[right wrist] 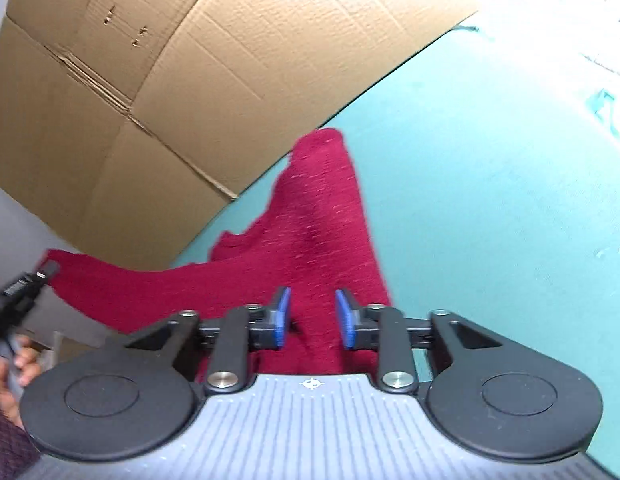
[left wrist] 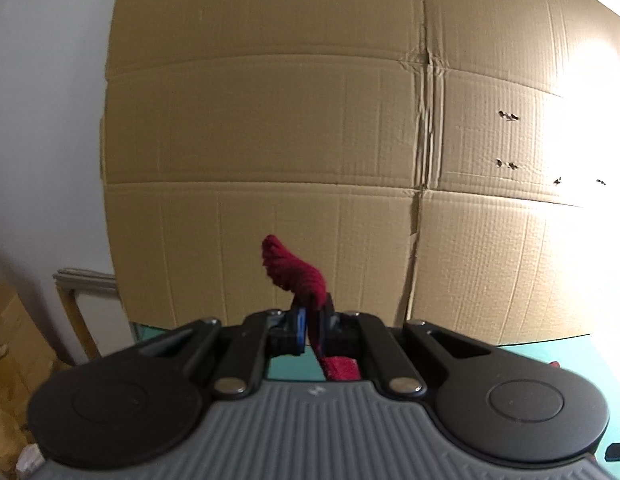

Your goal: Fold clothes

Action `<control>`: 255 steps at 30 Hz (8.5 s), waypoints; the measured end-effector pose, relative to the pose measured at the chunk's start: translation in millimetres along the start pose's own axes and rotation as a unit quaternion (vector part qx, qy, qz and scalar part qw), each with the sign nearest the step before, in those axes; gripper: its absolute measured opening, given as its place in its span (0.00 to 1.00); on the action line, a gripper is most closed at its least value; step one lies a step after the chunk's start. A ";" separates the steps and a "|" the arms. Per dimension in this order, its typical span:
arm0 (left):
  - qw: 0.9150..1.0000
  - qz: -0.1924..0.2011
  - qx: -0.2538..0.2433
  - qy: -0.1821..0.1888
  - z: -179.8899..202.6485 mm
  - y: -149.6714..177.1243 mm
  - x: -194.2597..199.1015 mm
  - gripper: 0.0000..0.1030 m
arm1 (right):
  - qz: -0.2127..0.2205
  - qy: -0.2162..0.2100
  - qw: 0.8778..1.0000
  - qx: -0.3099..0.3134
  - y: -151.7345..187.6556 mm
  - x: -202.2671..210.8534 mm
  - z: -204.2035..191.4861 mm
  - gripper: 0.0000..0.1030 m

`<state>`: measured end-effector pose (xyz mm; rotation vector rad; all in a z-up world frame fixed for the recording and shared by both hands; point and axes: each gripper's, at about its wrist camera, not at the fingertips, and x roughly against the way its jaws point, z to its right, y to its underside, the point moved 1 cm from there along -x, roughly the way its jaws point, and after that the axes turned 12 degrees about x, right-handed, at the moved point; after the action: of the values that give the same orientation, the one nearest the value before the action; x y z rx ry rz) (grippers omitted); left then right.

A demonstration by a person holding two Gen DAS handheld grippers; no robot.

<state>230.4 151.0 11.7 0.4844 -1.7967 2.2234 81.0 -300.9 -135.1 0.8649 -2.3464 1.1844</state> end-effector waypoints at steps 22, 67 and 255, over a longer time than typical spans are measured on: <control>0.998 -0.011 -0.002 -0.055 -29.6 14.9 -3.1 0.02 | -0.026 -0.005 1.000 0.002 -76.1 -104.0 13.4 0.26; 0.998 -0.017 -0.051 0.019 14.7 4.6 17.3 0.02 | -0.095 0.186 0.912 0.354 253.0 173.0 -76.1 0.09; 0.961 0.023 -0.098 0.259 122.1 11.4 137.6 0.01 | -0.117 0.087 0.958 0.247 -30.4 26.6 -88.4 0.28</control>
<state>112.7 26.5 79.7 -0.1717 -1.7156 1.9287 86.2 -252.2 -51.2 1.1065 -1.7724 1.6939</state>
